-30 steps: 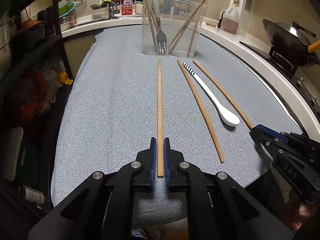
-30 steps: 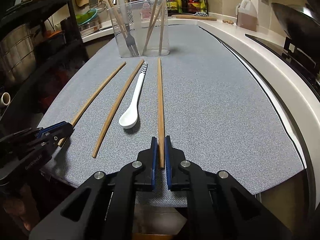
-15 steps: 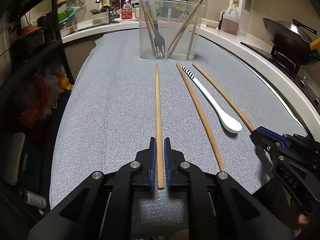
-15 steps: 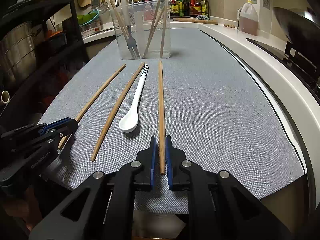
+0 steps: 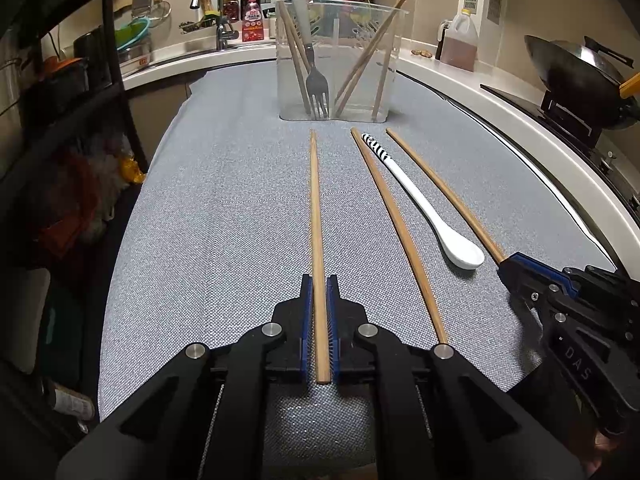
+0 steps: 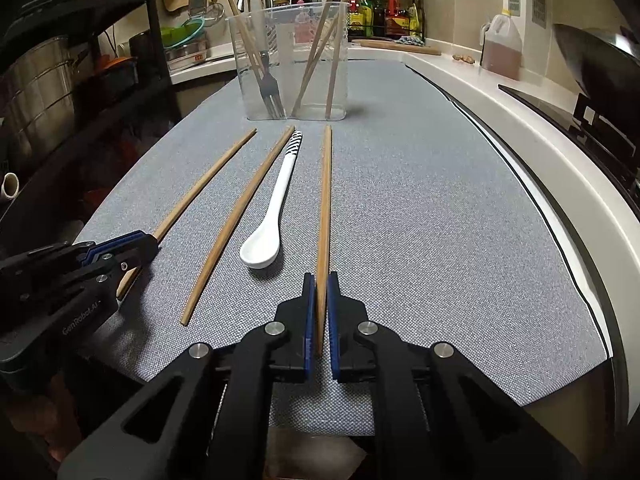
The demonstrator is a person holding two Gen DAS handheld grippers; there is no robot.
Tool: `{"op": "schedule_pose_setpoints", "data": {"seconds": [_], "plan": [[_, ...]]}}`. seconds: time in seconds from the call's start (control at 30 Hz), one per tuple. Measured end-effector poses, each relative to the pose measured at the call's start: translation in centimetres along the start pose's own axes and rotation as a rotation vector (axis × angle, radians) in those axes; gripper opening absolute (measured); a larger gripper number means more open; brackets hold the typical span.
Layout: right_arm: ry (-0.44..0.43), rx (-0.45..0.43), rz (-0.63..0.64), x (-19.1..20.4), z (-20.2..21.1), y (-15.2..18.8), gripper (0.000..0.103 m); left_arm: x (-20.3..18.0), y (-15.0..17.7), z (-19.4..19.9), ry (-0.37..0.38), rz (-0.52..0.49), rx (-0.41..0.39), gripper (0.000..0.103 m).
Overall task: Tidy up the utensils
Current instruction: 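Close the left tool on a wooden chopstick while the right tool grasps another chopstick, then lift the left tool's chopstick toward the container while the right tool carries its chopstick there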
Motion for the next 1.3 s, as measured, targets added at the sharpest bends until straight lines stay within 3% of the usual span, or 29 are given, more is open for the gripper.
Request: {"op": "schedule_pose_setpoints", "data": {"seconds": [0.23, 0.83, 1.3], "plan": [[0.014, -0.007, 0.004, 0.2, 1.4, 0.0, 0.006, 0.7, -0.1, 0.8, 0.014, 0.022, -0.011, 0.007], [0.050, -0.137, 0.074, 2.4, 9.1, -3.3, 0.006, 2.3, -1.5, 7.2, 0.041, 0.091, -0.162, 0.007], [0.024, -0.239, 0.074, 2.8, 13.4, -7.6, 0.006, 5.2, -6.0, 10.6, 0.053, 0.144, -0.265, 0.007]]}}
Point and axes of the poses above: each gripper's, at about its wrist camera, not at the fingertips, and z roughly against the way its jaws point, x to its left, y to its underside, the point moved 5 cm from there along -z, roughly the way its jaws point, and after that the axes turned 14 degrees about -y, right-handed, at the moved point
